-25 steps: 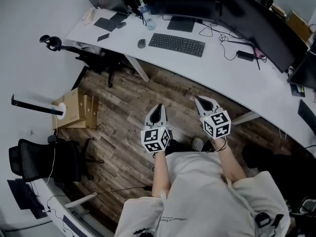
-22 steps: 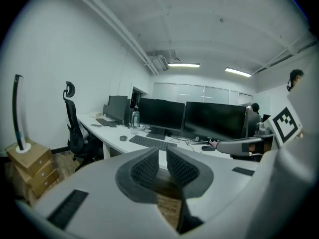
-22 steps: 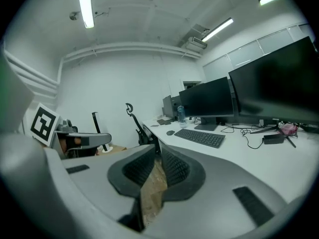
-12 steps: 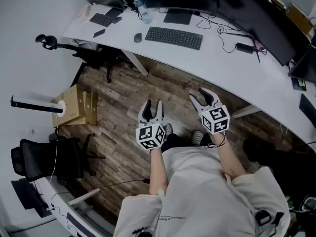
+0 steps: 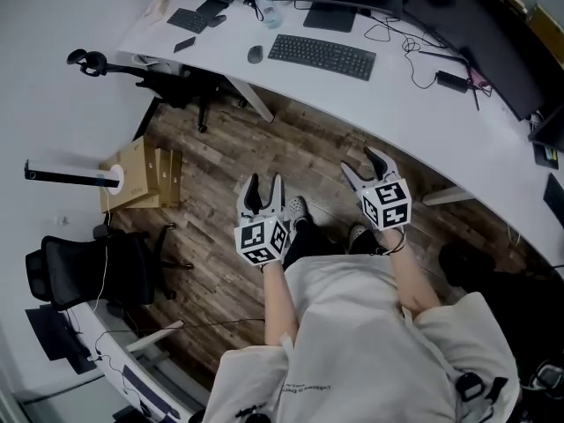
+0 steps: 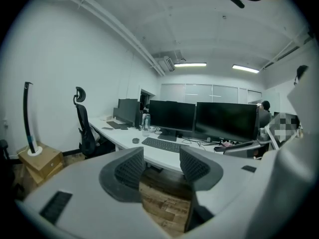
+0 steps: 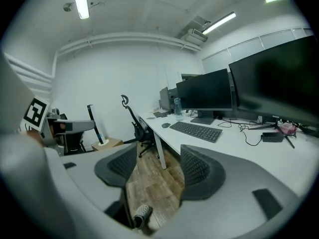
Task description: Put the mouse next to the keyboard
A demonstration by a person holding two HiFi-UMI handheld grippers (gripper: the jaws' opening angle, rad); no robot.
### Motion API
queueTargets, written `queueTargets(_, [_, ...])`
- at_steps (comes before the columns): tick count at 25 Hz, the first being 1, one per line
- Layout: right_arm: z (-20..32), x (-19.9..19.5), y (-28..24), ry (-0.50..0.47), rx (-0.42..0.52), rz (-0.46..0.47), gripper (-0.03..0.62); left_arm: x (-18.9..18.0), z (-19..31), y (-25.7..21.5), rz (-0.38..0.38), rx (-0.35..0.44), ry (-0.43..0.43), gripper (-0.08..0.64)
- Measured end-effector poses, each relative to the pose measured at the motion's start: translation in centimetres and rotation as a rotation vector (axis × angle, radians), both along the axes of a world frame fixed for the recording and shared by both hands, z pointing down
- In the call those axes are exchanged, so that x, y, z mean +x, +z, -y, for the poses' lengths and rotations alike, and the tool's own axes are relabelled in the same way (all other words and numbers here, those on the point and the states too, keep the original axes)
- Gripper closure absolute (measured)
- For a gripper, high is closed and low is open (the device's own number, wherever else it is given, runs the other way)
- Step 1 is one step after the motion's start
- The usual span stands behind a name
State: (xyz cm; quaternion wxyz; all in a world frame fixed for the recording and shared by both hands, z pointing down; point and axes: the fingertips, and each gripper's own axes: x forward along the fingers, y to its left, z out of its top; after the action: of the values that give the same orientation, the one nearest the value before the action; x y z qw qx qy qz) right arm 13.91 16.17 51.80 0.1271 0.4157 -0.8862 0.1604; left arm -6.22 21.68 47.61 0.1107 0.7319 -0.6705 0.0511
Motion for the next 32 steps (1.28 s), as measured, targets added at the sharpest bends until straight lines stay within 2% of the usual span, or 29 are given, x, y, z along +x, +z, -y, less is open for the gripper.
queueTargets(4, [2.0, -1.2, 0.3, 0.002, -0.004, -0.012, 0.299, -2.9, 1.7, 0.3, -0.006, -0.004, -0.043, 0.341])
queueTargets(7, [4.1, -2.3, 0.3, 0.012, -0.002, -0.023, 0.29, -4.1, 4.3, 0.6, -0.015, -0.01, -0.025, 0.34])
queueTargets(12, [8.6, -5.2, 0.5, 0.046, -0.004, -0.037, 0.281, -6.5, 11.0, 1.2, -0.03, -0.024, 0.042, 0.336])
queueTargets(22, [17.8, -8.8, 0.6, 0.227, -0.043, -0.043, 0.278, -9.6, 26.1, 0.9, -0.054, -0.064, 0.212, 0.334])
queueTargets(32, [21.8, -12.0, 0.5, 0.384, -0.088, -0.072, 0.278, -12.6, 33.8, 1.7, -0.074, -0.125, 0.35, 0.334])
